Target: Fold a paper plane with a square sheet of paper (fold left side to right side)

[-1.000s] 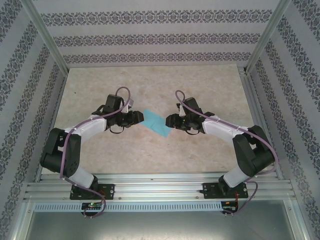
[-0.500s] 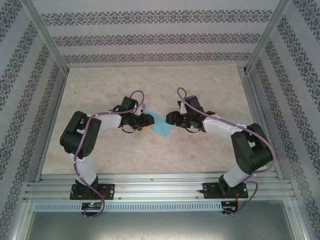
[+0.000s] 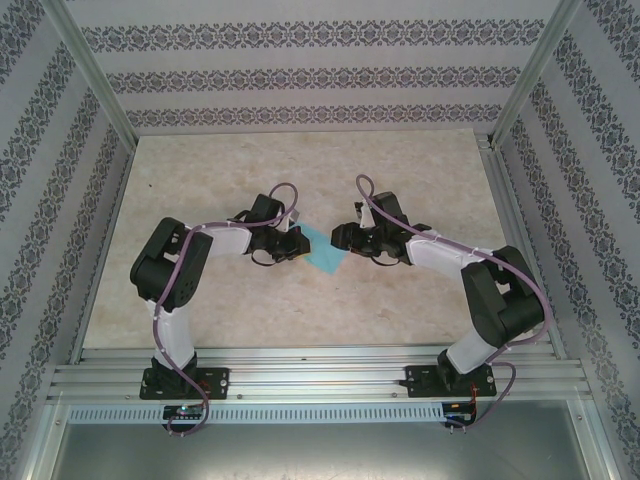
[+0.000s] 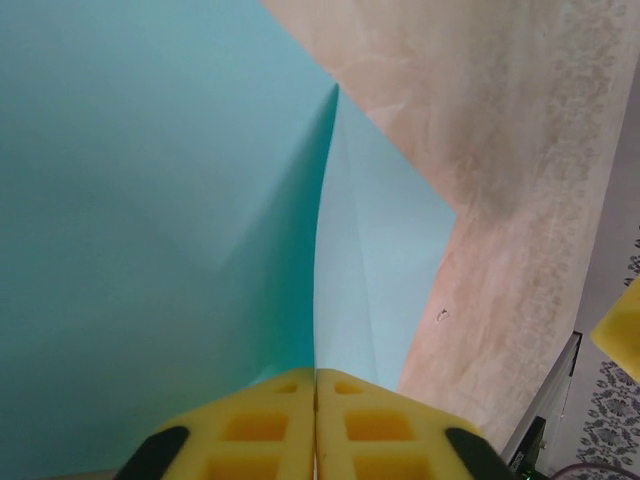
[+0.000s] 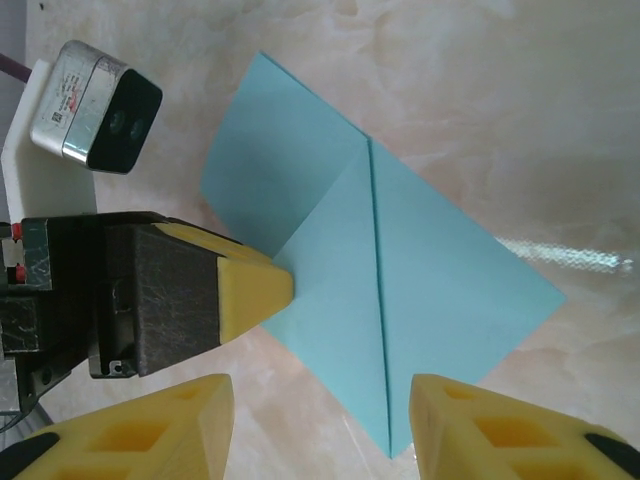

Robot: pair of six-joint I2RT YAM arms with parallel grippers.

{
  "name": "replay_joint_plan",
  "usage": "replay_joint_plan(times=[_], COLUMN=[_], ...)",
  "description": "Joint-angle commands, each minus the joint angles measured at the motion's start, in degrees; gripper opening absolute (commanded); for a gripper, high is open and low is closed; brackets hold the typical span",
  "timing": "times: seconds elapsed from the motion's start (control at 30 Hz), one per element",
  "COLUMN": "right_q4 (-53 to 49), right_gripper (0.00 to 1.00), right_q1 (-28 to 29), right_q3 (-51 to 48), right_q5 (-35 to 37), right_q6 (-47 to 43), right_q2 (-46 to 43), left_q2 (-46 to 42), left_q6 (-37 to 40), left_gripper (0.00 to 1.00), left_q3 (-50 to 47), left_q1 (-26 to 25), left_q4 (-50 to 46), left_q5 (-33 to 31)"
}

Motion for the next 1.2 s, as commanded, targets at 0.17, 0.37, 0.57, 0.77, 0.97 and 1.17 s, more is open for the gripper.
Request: replay_joint_plan(times=[0.17, 0.37, 0.57, 0.77, 0.97, 1.17], right_q4=[7.12, 13.87, 17.70, 20.21, 21.34, 20.56], right_gripper=[0.50, 0.52, 0.49, 0.44, 0.36, 0.22], right_q1=[-0.96, -1.32, -1.32, -1.06, -0.52, -0.53], right_q3=[0.29, 1.61, 3.66, 5.82, 6.22, 5.81], right_q5=[-7.48, -11.96, -14.04, -15.87, -16.66, -15.72], right_q6=[1.66, 4.86, 7.14, 8.82, 9.49, 8.79], right_q2=[5.47, 11.06, 15.88, 19.38, 20.75, 20.00], left_q2=[-6.93, -6.83, -6.26, -5.47, -4.66, -5.08], left_q6=[3.15, 3.35, 3.89, 4.78, 5.51, 6.26], left_gripper=[0.04, 0.04, 0.05, 0.05, 0.06, 0.12], left_q3=[-2.94, -3.31, -3.65, -3.41, -3.14, -2.45], left_q1=[-0.46, -0.48, -0.54, -0.49, -0.38, -0.29], left_q4=[2.39, 2.22, 1.43, 0.10, -0.90, -2.44], left_q5=[1.32, 1.04, -0.02, -1.23, -2.41, -3.70])
